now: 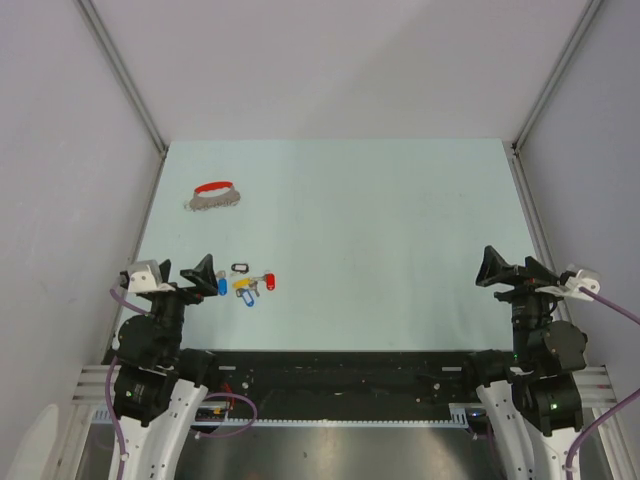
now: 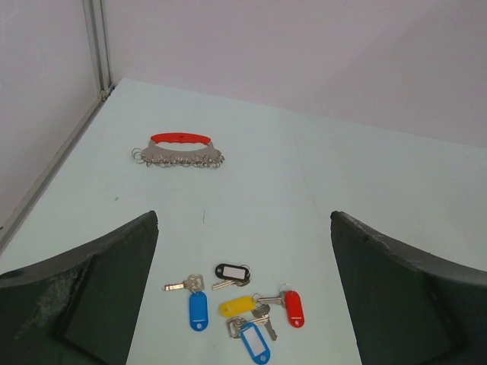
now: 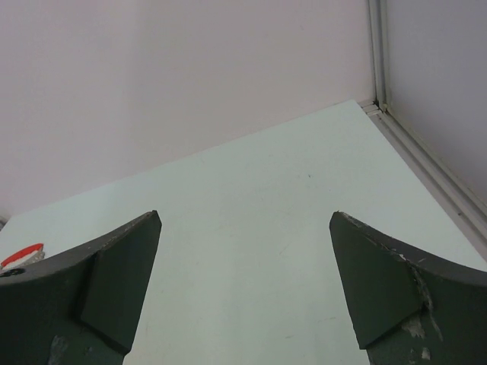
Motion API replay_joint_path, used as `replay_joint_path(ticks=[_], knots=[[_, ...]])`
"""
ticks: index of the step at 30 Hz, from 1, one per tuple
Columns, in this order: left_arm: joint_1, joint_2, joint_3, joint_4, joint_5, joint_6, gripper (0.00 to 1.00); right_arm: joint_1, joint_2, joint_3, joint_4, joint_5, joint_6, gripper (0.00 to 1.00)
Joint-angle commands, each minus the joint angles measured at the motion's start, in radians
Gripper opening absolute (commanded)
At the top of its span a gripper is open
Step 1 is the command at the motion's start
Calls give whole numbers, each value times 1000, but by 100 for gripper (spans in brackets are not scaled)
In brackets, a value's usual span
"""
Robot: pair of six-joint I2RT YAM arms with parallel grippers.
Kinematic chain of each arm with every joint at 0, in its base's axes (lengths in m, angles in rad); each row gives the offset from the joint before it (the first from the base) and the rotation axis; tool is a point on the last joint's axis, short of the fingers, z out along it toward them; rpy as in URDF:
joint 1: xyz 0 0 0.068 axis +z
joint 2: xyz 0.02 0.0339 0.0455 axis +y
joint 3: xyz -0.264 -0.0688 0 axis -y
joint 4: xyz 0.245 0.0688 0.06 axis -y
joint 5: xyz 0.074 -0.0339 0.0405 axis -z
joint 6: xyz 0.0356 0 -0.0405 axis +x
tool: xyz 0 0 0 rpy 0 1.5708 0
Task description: Put the keys on the keyring
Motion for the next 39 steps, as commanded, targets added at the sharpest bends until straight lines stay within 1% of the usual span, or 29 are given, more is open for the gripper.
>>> replay_joint_path(ticks=[1,2,3,5,6,7,10,12,13,14,16,19,20,22,23,25,26,27,28,29,30,33,34,35,37,38,39], knots=[[-3,-21,11,-13,-13,-54,100,19,-10,35,-20,-8,-47,100],[-3,-13,17,-27,-18,-59,100,22,-10,35,-20,-20,-48,100],[-3,38,22,-36,-28,-67,100,30,-10,33,-22,-24,-50,100],[-3,88,40,-61,-65,-71,100,38,-10,30,-25,-18,-53,100],[-3,155,46,-67,-76,-84,100,50,-10,26,-23,-18,-53,100],[-2,187,54,-71,-97,-93,100,55,-10,26,-23,-19,-56,100],[-3,344,85,-58,-107,-126,100,75,-10,24,-23,-24,-58,100],[-3,419,111,-33,-101,-162,100,84,-10,21,-23,-22,-61,100],[-3,503,121,-23,-94,-172,100,96,-10,20,-25,-21,-61,100],[-3,540,143,-9,-87,-183,100,99,-10,20,-25,-18,-62,100],[-3,658,161,43,-85,-209,100,116,-10,18,-25,-11,-65,100],[-3,776,201,118,-93,-248,100,133,-10,15,-25,-8,-67,100],[-3,865,229,137,-93,-255,100,137,-10,13,-25,-8,-67,100],[-2,962,267,175,-105,-263,100,142,-10,12,-27,-7,-67,100],[-2,1058,317,180,-113,-268,100,148,-10,12,-28,-7,-67,100],[3,1171,380,179,-136,-285,100,156,-10,12,-28,-13,-68,100],[7,1217,444,169,-148,-292,100,162,-10,12,-31,-14,-67,100],[17,1322,476,168,-172,-295,100,170,-10,10,-31,-16,-67,100],[21,1365,503,169,-179,-295,100,171,-10,12,-33,-19,-68,100],[30,1419,563,171,-180,-289,100,176,-10,10,-33,-22,-70,100],[47,1503,592,169,-185,-289,100,185,-10,10,-36,-24,-71,100],[81,1631,718,142,-199,-300,94,197,-10,10,-42,-36,-74,100],[90,1709,749,137,-199,-303,92,199,-10,10,-42,-42,-74,100],[98,1744,808,128,-196,-306,88,197,-10,10,-42,-44,-73,100],[121,1848,867,102,-188,-312,83,197,-8,10,-42,-48,-76,100],[127,1885,923,94,-179,-317,78,197,-8,10,-43,-50,-77,100],[141,1915,953,85,-171,-318,76,197,-10,10,-43,-51,-77,100]])
